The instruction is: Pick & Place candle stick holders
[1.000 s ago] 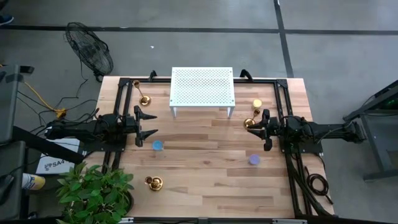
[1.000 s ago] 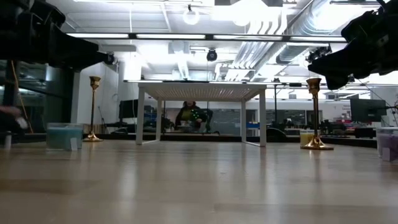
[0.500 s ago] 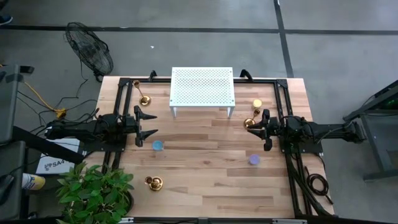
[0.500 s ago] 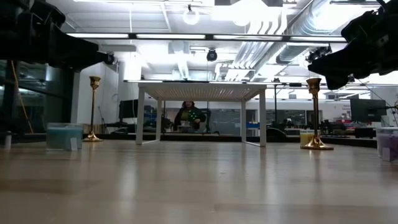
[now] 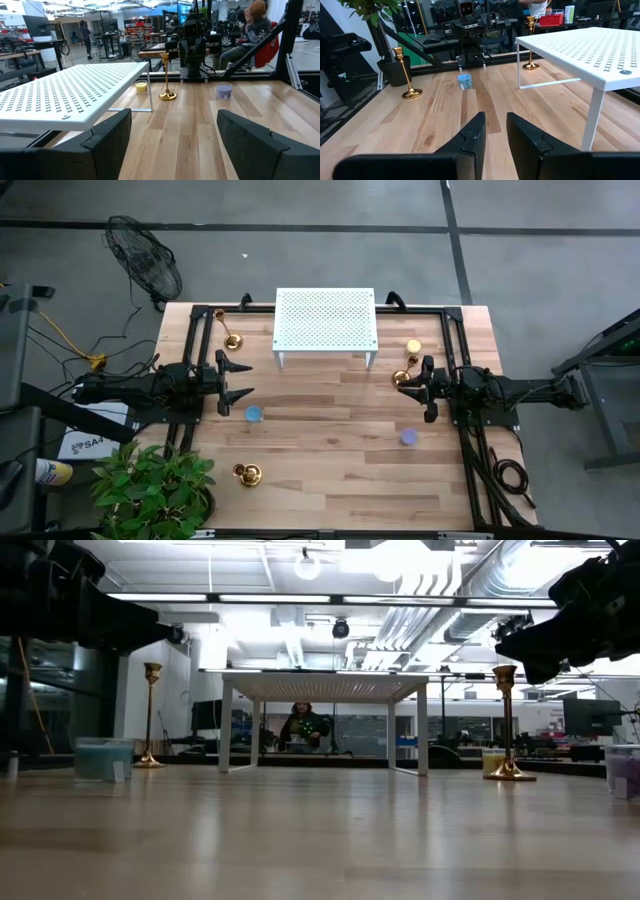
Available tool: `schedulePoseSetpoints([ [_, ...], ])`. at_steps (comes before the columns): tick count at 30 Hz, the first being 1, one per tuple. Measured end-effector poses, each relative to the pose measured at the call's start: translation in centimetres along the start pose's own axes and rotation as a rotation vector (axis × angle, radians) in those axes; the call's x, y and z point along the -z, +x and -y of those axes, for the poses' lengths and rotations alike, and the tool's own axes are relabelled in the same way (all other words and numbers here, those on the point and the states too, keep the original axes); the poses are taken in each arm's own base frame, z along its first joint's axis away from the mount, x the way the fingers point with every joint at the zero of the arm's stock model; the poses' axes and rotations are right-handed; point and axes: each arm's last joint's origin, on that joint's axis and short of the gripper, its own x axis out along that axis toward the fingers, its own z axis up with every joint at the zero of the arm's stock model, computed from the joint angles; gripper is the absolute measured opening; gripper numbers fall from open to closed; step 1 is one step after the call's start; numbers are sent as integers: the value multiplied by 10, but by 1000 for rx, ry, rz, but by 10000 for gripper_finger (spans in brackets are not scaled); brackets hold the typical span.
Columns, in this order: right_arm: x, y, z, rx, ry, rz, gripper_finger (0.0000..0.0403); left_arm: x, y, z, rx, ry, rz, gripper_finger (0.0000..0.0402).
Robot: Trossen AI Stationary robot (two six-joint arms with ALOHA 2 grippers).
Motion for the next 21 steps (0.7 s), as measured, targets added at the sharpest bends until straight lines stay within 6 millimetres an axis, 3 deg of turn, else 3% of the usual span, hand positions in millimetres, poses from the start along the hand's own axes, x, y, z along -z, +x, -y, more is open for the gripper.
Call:
schedulePoseSetpoints([
  [8, -2, 0, 0, 1, 34, 24, 73, 0, 0, 0, 0, 0, 0, 289],
  [17, -4, 0, -1, -25, 333, 33, 73, 0, 0, 0, 0, 0, 0, 289],
  [21, -6, 0, -4, -125, 401, 26, 73, 0, 0, 0, 0, 0, 0, 289],
])
